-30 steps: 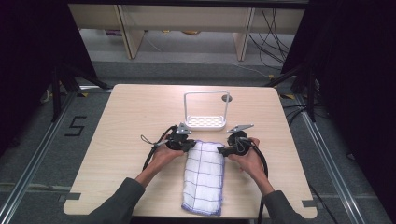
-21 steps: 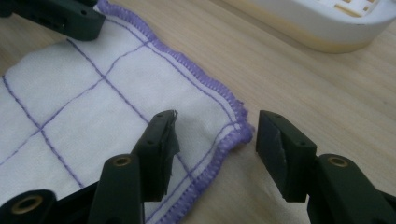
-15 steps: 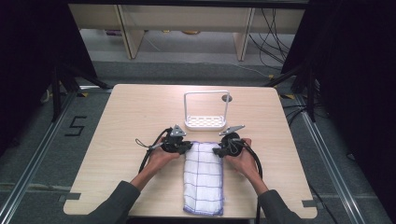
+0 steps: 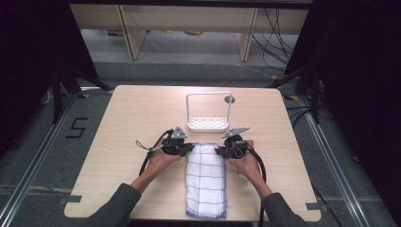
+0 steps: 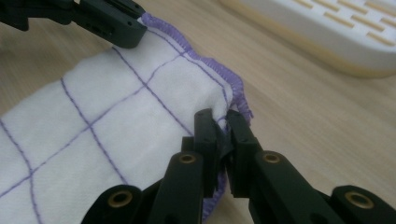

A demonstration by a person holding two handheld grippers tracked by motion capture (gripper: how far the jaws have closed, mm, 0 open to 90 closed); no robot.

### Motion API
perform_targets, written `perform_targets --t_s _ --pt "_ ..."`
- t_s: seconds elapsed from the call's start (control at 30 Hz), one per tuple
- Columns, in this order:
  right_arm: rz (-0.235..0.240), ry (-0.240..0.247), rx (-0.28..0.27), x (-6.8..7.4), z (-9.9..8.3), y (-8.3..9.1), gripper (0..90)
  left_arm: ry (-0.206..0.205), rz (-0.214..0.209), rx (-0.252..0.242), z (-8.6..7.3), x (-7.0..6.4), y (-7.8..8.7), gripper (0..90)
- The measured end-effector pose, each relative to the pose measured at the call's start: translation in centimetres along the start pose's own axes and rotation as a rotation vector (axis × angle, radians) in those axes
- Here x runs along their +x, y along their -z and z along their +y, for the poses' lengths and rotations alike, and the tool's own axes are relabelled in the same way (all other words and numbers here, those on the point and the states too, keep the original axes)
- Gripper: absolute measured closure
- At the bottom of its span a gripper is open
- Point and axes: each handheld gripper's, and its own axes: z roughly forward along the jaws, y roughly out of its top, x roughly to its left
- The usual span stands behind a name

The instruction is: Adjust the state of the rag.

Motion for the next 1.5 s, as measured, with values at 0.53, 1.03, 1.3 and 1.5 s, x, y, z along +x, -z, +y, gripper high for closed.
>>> perform_targets --t_s 0.53,1.03,1.3,1.5 --pt "0.042 0.068 -0.162 2.0 1.8 6.5 85.4 -0.01 -0.052 -0.151 3.9 -1.9 7.1 83.5" --pt "0.04 0.15 -0.31 3.7 5.6 13.3 85.5 -0.07 -0.063 -0.192 10.3 -2.5 13.0 84.4" --pt "-0.006 0.162 -0.375 2.8 9.3 15.4 85.5 -0.09 -0.004 -0.209 14.8 -1.5 14.5 84.5" --pt "-0.016 0.148 -0.395 1.3 11.9 15.6 85.5 -0.071 0.036 -0.214 17.3 0.0 14.3 84.4"
